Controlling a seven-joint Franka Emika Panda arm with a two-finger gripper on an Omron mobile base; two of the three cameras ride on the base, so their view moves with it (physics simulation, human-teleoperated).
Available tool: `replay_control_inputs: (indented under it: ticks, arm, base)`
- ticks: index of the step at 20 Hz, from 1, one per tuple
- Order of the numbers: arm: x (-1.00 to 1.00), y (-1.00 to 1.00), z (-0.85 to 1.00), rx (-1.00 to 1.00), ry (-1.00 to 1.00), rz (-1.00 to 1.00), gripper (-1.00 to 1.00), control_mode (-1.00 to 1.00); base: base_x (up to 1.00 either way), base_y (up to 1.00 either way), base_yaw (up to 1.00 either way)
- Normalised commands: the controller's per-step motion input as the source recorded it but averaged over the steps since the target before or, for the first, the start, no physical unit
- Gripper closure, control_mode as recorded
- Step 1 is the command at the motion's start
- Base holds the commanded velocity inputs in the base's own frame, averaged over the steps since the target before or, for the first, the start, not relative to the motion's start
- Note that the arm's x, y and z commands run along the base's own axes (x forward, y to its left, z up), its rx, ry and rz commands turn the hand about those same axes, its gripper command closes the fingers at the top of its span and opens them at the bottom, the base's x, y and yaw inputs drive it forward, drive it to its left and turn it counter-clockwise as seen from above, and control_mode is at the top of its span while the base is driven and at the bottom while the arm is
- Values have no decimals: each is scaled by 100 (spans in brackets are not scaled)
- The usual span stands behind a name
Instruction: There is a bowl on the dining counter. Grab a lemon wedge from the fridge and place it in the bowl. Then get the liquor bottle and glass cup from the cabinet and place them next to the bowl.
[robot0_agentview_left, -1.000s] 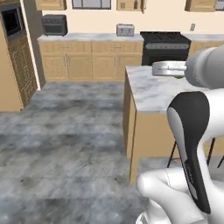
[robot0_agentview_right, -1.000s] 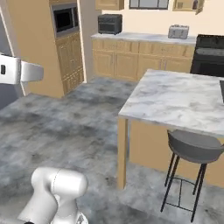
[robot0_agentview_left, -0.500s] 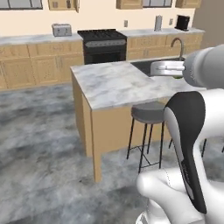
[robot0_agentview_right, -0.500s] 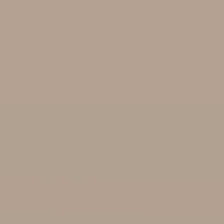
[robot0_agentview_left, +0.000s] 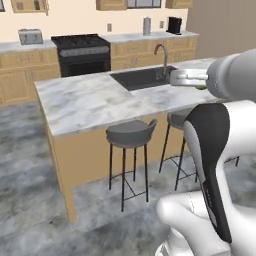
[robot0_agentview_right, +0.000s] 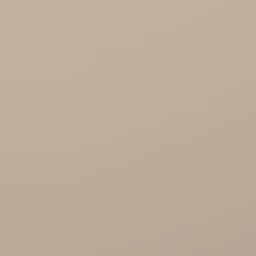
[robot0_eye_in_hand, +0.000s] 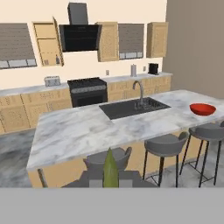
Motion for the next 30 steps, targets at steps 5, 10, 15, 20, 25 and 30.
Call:
replay_control_inputs:
  ticks: [5,10,15,20,25,30]
  arm:
    - [0,0,0,0,0,0,100,100]
    - [0,0,0,0,0,0,100,100]
    - [0,0,0,0,0,0,100,100]
    - [0,0,0,0,0,0,100,100]
    - [0,0,0,0,0,0,100,100]
    - [0,0,0,0,0,0,100,100]
  base:
    - [0,-100,-6]
    - [0,-100,-1]
    - [7,-100,0]
    - [23,-100,0]
    - [42,-100,1]
    - [68,-98,14]
